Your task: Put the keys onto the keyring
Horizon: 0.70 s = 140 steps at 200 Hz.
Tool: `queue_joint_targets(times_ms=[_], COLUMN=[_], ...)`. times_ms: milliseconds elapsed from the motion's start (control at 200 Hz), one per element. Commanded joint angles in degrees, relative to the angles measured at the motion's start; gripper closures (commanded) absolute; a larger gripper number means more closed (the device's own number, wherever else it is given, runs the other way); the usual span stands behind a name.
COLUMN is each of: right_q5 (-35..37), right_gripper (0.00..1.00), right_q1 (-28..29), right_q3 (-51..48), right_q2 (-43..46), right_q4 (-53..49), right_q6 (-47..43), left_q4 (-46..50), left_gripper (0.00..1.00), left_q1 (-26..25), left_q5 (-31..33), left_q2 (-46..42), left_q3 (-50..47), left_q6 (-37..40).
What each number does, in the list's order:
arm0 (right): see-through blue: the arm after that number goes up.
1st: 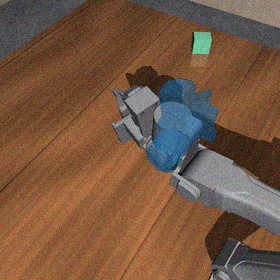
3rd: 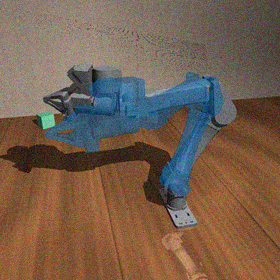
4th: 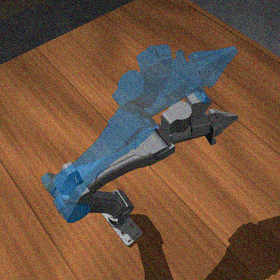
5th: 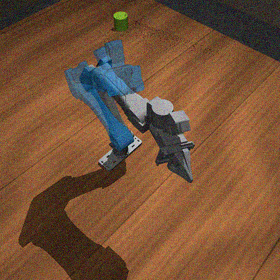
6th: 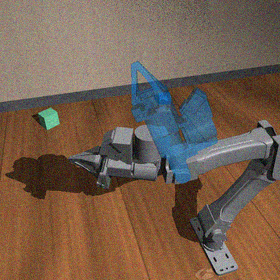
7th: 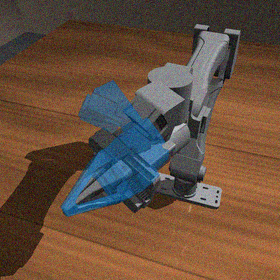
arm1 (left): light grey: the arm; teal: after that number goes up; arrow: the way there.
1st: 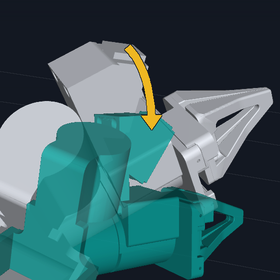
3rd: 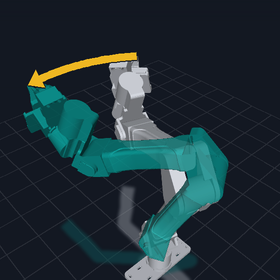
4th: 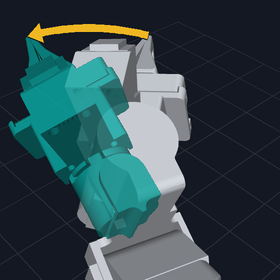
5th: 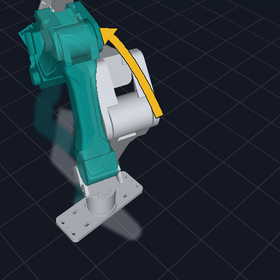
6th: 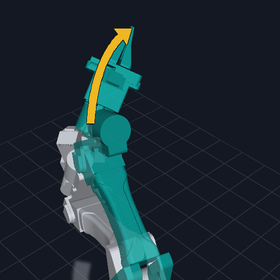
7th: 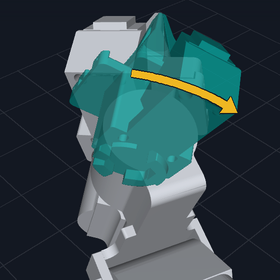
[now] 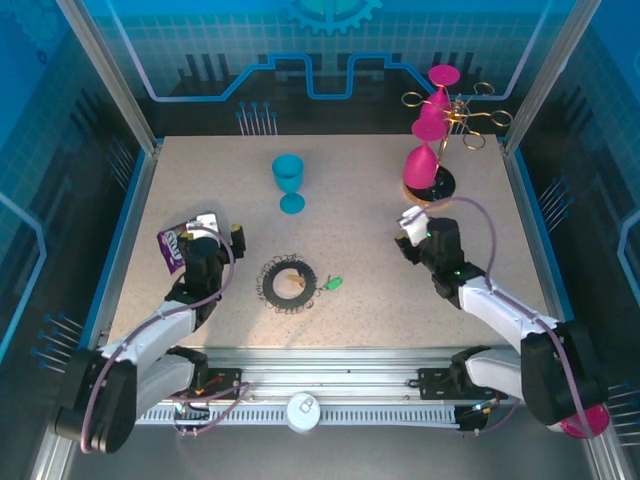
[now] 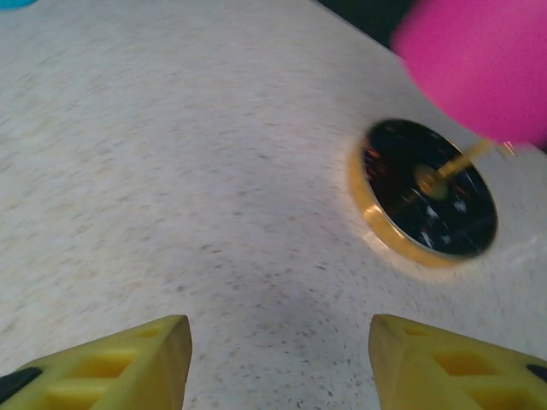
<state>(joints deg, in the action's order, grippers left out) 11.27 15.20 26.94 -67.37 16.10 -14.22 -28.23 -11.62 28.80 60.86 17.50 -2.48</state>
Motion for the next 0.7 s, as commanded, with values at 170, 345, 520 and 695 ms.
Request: queue_joint_targets(times_ms=[170, 345, 520, 695], right_q5=[-11.0, -13.5, -11.8, -8.0], right_gripper=[0.47, 0.41, 0.33, 0.27], right_q1=[-8.0, -10.7, -10.9, -11.1], right_q3=[-6.7, -12.0, -7.3, -5.4], right_q2=[-13.9, -21.9, -20.3, -20.7], right_q4=[33.5, 51.6, 39.7, 36.9], right_q6=[7.8, 10.3, 11.0, 13.0], left_q4=[-28.7, -47.8, -41.6, -36.0], left_gripper=[0.01, 0.01, 0.01, 0.01], left_q1=[4.8, 5.4, 4.7, 5.2], left_q5=[-10.8, -15.0, -10.1, -9.9], left_q2=[14.5, 31.4, 30.3, 29.6], left_q3=[-4.6, -4.7, -2.3, 0.0], left_q6=[4.5, 7.7, 6.9, 5.7])
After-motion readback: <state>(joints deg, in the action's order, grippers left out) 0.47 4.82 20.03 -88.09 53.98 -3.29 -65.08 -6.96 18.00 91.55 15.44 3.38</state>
